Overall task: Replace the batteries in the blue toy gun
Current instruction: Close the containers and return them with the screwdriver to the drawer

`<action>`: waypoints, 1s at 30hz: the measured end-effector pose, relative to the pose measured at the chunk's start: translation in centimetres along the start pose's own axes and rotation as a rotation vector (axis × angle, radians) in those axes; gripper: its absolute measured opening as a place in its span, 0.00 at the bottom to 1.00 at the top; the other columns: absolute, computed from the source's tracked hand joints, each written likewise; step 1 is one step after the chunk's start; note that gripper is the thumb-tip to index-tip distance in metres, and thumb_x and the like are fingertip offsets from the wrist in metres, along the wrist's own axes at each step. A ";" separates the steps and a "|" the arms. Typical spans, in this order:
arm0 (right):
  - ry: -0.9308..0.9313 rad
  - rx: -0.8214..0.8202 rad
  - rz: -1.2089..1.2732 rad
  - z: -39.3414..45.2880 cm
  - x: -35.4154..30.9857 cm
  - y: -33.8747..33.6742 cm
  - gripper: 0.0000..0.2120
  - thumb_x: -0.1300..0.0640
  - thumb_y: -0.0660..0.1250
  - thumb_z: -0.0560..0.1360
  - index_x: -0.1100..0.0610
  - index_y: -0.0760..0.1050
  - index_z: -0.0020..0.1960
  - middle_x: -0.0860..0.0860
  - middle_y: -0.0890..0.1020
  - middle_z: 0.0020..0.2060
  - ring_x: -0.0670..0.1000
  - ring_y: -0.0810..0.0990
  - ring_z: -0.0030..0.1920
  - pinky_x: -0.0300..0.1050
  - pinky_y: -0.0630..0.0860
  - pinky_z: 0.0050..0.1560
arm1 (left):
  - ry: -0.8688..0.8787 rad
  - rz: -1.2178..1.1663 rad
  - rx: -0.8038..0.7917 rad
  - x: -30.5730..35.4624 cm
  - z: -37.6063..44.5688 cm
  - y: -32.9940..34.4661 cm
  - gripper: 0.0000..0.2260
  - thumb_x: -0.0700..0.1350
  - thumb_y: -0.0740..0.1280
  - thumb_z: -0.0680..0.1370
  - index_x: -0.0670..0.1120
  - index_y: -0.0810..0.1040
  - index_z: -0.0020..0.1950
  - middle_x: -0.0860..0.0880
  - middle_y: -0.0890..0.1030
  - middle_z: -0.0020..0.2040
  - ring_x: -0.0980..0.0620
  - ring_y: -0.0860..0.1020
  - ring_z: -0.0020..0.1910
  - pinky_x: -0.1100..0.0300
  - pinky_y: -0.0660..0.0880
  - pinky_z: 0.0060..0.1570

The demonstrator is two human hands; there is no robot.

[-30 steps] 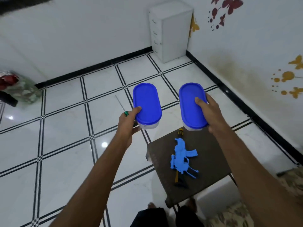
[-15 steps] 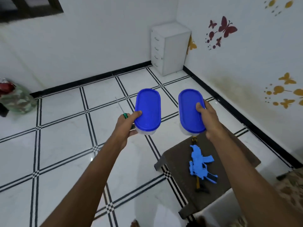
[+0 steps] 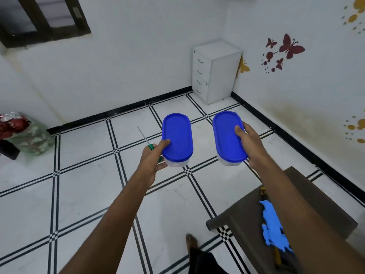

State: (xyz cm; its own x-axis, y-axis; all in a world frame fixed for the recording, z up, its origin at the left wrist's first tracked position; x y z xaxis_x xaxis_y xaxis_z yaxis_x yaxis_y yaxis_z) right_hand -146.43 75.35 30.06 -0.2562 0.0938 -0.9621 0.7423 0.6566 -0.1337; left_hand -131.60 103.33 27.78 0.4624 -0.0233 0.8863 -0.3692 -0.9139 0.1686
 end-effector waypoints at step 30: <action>-0.038 0.044 -0.039 63.5 -20.8 36.8 0.19 0.45 0.58 0.82 0.47 0.68 0.71 0.46 0.76 0.62 0.47 0.77 0.55 0.40 0.76 0.44 | 0.050 0.062 -0.117 34.3 71.5 -2.0 0.16 0.51 0.72 0.73 0.42 0.76 0.53 0.45 0.83 0.49 0.47 0.82 0.48 0.52 0.80 0.45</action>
State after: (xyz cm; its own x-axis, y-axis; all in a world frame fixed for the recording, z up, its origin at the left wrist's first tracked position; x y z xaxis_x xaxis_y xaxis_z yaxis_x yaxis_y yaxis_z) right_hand -74.43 50.05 30.05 -0.2620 0.0396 -0.9642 0.7591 0.6254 -0.1806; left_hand -57.40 75.40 27.03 0.3965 -0.0558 0.9164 -0.4884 -0.8580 0.1591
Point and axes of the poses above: each hand's wrist, its own z-axis towards the middle knuckle, its own y-axis out of the palm, x = y × z, the point moved 9 cm from there along z, towards the middle knuckle
